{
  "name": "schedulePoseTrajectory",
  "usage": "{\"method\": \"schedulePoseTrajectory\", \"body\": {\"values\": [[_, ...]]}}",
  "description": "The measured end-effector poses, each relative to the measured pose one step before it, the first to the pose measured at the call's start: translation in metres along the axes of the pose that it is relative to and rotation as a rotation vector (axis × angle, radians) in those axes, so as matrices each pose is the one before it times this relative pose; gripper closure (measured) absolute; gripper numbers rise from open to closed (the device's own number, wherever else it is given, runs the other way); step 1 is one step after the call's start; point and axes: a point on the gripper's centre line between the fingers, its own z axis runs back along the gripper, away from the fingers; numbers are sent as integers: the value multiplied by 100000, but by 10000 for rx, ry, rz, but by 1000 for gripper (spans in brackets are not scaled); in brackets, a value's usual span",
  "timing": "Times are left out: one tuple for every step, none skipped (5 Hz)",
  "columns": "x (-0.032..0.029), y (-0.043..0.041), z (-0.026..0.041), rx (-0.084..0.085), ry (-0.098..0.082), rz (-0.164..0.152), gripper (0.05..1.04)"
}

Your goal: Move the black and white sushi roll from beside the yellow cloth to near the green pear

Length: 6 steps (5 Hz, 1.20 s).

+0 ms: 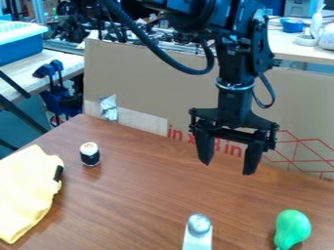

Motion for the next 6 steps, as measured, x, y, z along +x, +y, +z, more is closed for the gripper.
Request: {"method": "schedulePoseTrajectory", "body": {"values": [[-349, 190, -1130, 106, 337, 29, 82], [361, 4338, -1143, 23, 120, 916, 82], [1161, 5241, 327, -312, -442, 462, 82], [656, 3732, 224, -134, -147, -499, 82], [431, 2940, 1145, 347, -20, -839, 82], [486, 2326, 56, 142, 1118, -1189, 82]]}}
